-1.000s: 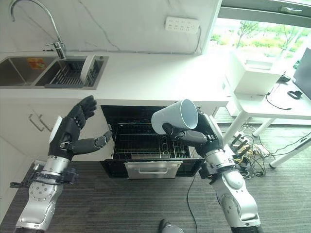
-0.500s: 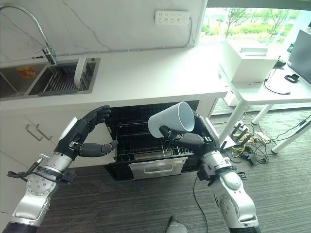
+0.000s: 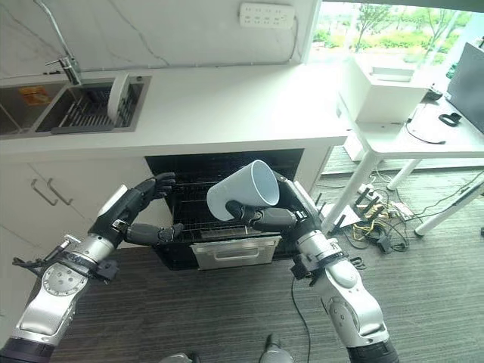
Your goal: Place the dishes in the dishwasher.
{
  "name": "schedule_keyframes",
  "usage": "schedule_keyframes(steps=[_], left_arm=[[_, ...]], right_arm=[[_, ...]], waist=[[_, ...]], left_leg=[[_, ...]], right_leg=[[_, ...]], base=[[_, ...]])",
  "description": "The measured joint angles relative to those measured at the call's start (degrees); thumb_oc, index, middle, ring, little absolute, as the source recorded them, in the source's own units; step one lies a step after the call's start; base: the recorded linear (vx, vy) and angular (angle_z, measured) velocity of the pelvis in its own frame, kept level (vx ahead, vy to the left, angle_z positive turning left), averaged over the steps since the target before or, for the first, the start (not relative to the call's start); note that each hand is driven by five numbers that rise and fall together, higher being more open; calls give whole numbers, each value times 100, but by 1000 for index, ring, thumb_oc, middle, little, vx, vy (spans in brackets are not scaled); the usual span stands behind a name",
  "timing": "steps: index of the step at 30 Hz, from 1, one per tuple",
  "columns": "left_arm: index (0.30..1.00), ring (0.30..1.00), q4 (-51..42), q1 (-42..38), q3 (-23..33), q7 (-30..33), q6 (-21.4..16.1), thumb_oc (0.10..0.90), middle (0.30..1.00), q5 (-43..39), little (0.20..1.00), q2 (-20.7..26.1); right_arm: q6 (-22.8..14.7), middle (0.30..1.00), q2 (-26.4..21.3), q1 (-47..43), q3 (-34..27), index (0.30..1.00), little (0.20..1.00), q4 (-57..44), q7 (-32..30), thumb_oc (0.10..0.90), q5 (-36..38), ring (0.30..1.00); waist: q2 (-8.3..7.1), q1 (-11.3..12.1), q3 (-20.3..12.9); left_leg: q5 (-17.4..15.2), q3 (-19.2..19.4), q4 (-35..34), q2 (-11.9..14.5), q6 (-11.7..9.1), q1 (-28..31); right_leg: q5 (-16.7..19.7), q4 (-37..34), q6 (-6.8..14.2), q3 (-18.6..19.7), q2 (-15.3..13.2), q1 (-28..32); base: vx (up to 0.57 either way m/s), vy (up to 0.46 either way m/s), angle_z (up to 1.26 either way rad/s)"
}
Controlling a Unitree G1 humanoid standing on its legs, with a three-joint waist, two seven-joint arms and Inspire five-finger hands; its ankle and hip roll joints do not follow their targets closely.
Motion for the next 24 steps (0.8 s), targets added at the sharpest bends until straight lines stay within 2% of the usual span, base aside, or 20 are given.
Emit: schedule_keyframes(steps=[3,6,10,13,16,22,24], left_arm=[[900,900,0,-10,-182,-4,45,800,900,1,900,2],[900,900,0,-8,-185,-6,253,800,900,8,900,-2],[900,900,25,-62,-288,0,529,800,900,45,900,-13],[900,900,175,-195,-531,-9,797,800,900,193,900,-14],[900,900,669,-417,-682,-115,1037,800,900,182,900,-235],[900,900,1833,-691,-1062,-473,1373,800,900,191,900,-212],[900,900,1965,-703,-1165,-565,1379,800,900,249,900,-197]], right_arm=[[-1,300,6,3,-161,300,300,90,-37,400,24,300],[0,300,20,8,-147,300,300,90,-74,400,24,300],[6,300,17,6,-135,300,300,90,-134,400,23,300],[8,300,16,2,-127,300,300,90,-130,400,23,300],[8,300,20,2,-92,300,300,101,-110,400,23,300],[10,300,-1,-3,-93,300,300,104,-16,400,75,300],[10,300,-5,-5,-93,300,300,106,55,400,76,300]], waist=[[21,-89,-1],[82,-112,-7],[229,-133,-16],[233,-171,-18],[253,-195,-30],[262,-456,-43],[299,-456,-106]], left_leg=[[150,-69,-241,96,-118,117],[240,-58,-365,120,-230,219],[252,30,-477,112,-246,344],[252,85,-530,107,-246,429],[249,185,-550,87,-241,521],[237,288,-539,69,-225,611],[229,362,-539,62,-213,613]], right_leg=[[-127,128,-120,-114,97,-39],[-197,238,-196,-125,140,-50],[-220,294,-204,-94,145,-46],[-223,290,-198,-62,142,-14],[-224,323,-196,37,145,-12],[-226,360,-194,152,139,-18],[-215,362,-188,218,141,-55]], base=[[30,-74,9],[32,-35,-2],[25,-22,-8],[9,-3,-7],[3,6,-14],[7,24,-9],[4,30,-15]])
